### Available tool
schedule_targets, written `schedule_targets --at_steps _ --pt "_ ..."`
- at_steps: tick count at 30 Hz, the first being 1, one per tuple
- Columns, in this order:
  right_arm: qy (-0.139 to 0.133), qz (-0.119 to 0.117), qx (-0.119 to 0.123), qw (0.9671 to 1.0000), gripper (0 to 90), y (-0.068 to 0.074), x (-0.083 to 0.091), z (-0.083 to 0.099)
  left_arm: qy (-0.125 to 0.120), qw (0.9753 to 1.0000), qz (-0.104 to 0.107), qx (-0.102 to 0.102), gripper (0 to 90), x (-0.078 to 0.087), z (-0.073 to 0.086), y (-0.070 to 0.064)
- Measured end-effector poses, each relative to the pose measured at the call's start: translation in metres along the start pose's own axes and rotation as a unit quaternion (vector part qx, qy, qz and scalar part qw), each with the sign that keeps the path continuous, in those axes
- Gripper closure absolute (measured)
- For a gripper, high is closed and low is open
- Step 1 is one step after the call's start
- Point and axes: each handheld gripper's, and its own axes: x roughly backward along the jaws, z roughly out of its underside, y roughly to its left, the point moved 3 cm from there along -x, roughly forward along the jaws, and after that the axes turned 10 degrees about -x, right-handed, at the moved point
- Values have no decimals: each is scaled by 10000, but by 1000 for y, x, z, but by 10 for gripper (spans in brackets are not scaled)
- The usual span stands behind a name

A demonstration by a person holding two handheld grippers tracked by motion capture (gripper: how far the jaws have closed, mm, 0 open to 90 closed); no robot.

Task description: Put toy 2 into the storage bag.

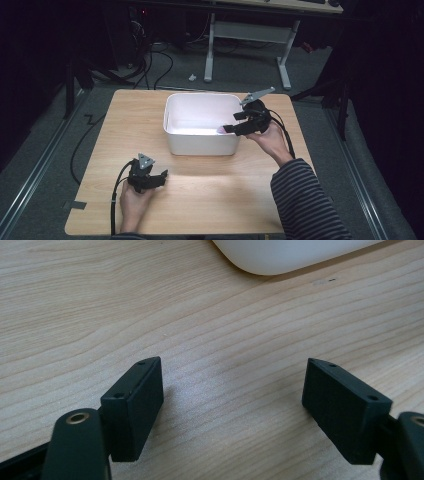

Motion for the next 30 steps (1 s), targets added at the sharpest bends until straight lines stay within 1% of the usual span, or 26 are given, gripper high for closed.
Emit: schedule_targets --at_steps 1,6,8,10,13,17,18,19,21,22,24,25,26,29,30 --pt "0 0 0 10000 335 0 0 0 0 10000 1 -1 246 0 0 0" --pt "-279 172 -146 9994 345 -3 20 11 2 10000 0 -3 246 0 0 0" --pt "-426 240 -259 9985 350 -5 31 17 1 10000 -1 -3 247 0 0 0" --pt "-445 263 -284 9983 352 -6 33 19 2 10000 0 -4 246 0 0 0" --pt "-581 337 -420 9969 357 -9 46 28 0 10000 -1 -2 247 0 0 0" --pt "-689 402 -513 9955 365 -10 58 36 0 10000 -1 -2 247 0 0 0" --pt "-725 438 -568 9948 369 -11 64 41 0 10000 -1 -2 247 0 0 0" --pt "-725 438 -568 9948 369 -11 64 41 1 10000 -2 -2 247 0 0 0" --pt "-722 543 -645 9938 374 -13 69 47 2 10000 -3 -3 246 0 0 0" --pt "-729 568 -633 9937 376 -13 70 49 1 10000 -4 -1 247 0 0 0" --pt "-764 619 -749 9923 377 -13 76 56 3 10000 -5 -1 247 0 0 0" --pt "-764 619 -749 9923 377 -13 76 56 3 10000 -5 -1 247 0 0 0" --pt "-751 649 -769 9921 377 -13 79 62 3 10000 -5 -2 247 0 0 0" --pt "-730 677 -775 9920 377 -11 82 66 4 10000 -4 -2 247 0 0 0" --pt "-790 688 -794 9913 379 -10 87 70 2 10000 -4 0 247 0 0 0"
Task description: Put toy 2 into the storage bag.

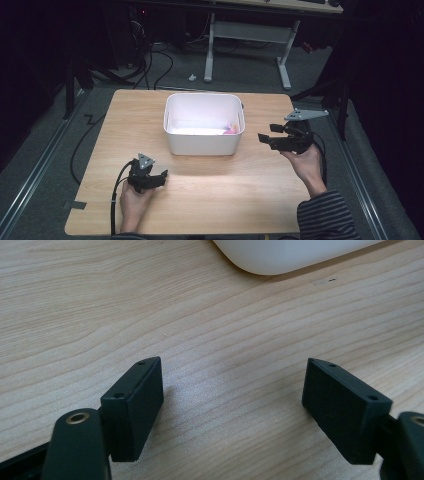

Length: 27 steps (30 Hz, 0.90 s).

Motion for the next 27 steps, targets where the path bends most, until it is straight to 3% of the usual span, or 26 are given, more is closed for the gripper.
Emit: schedule_targets --at_steps 7,10,22,27 --pt "-64 24 -109 9999 383 -3 10 13 -1 10000 -3 2 247 0 0 0" --pt "-34 -23 -281 9996 388 -5 12 19 3 10000 -2 1 246 0 0 0" --pt "-127 223 -142 9996 389 4 27 28 5 10000 -4 1 246 0 0 0" --pt "-160 231 -246 9993 390 3 34 39 4 10000 -3 1 246 0 0 0"
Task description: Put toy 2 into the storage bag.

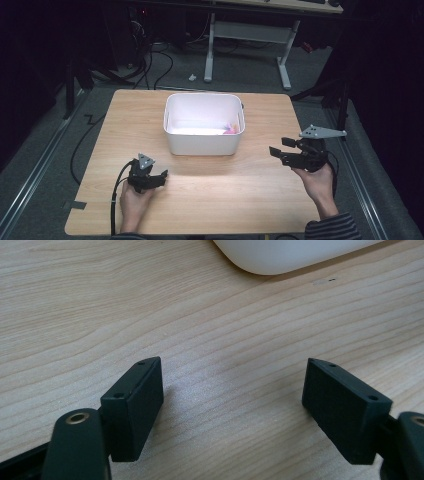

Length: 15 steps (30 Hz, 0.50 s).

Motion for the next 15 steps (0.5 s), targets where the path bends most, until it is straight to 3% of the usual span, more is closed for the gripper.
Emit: schedule_targets --at_steps 15 --pt "-235 46 -223 9995 392 -5 5 31 1 10000 0 0 246 0 0 0"
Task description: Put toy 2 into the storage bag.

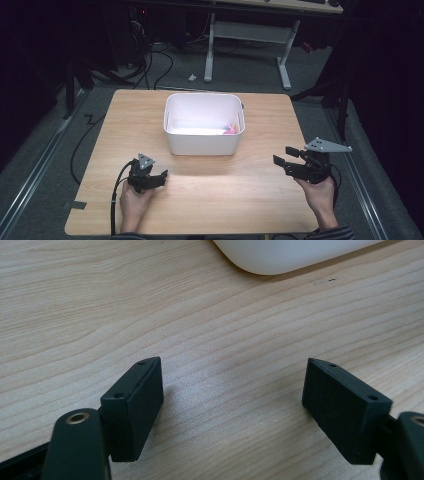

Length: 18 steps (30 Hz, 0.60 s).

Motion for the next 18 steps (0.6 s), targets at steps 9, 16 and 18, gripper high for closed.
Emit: schedule_targets --at_steps 9,16,18 --pt "66 -63 -228 9997 393 -5 -15 22 -2 10000 -3 6 246 0 0 0" --pt "141 -78 -283 9995 394 -7 -32 37 0 10000 -6 9 246 0 0 0" --pt "165 -92 -340 9992 395 -7 -36 40 0 10000 -7 10 246 0 0 0"
